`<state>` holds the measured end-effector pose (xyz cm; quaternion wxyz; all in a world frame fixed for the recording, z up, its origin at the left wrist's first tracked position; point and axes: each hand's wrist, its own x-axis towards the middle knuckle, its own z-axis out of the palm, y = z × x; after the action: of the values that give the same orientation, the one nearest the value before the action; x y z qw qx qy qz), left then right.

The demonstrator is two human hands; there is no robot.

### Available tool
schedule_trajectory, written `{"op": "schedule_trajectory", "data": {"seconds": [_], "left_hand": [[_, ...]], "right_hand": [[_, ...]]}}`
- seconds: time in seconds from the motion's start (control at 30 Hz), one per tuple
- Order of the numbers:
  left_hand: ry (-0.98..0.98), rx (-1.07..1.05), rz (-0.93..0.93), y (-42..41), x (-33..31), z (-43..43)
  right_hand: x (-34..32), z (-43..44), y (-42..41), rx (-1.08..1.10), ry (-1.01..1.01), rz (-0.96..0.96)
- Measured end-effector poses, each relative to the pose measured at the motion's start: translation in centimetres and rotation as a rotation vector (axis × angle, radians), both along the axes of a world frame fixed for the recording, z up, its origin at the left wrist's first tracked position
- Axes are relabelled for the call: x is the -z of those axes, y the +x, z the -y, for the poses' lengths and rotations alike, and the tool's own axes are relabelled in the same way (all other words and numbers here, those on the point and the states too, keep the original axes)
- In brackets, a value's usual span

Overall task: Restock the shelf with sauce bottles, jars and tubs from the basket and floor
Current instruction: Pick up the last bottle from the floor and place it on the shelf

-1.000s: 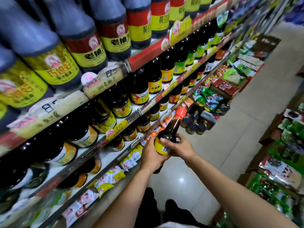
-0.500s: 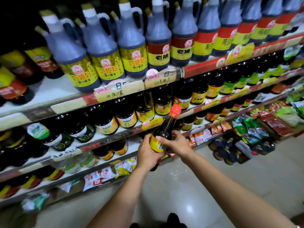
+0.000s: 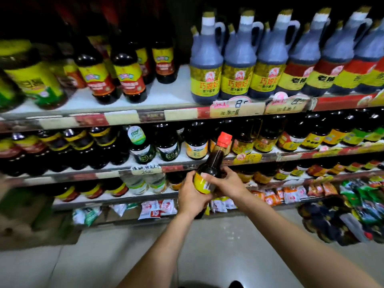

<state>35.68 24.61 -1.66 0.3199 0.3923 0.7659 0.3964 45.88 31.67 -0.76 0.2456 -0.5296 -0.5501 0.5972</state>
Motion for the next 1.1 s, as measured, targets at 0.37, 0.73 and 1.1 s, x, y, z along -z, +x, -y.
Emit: {"op": "schedule_trajectory", "data": {"seconds": [0.37, 0.73, 1.1], "left_hand": [[0.099, -0.171, -0.036, -9.6, -3.1, 5.4], [0.201, -0.107, -0.097, -12.8, -11.5, -0.6], [0.326, -0.048, -0.147, -15.3, -18.6, -9.1]], "right_hand": [[-3.9, 4.3, -10.7, -0.169, 0.199, -0.024], [-11.0, -1.9, -14.4, -0.116, 0.337, -0.192], [-18.7, -10.1, -17.1, -0.044, 0.453, -0.171]]}}
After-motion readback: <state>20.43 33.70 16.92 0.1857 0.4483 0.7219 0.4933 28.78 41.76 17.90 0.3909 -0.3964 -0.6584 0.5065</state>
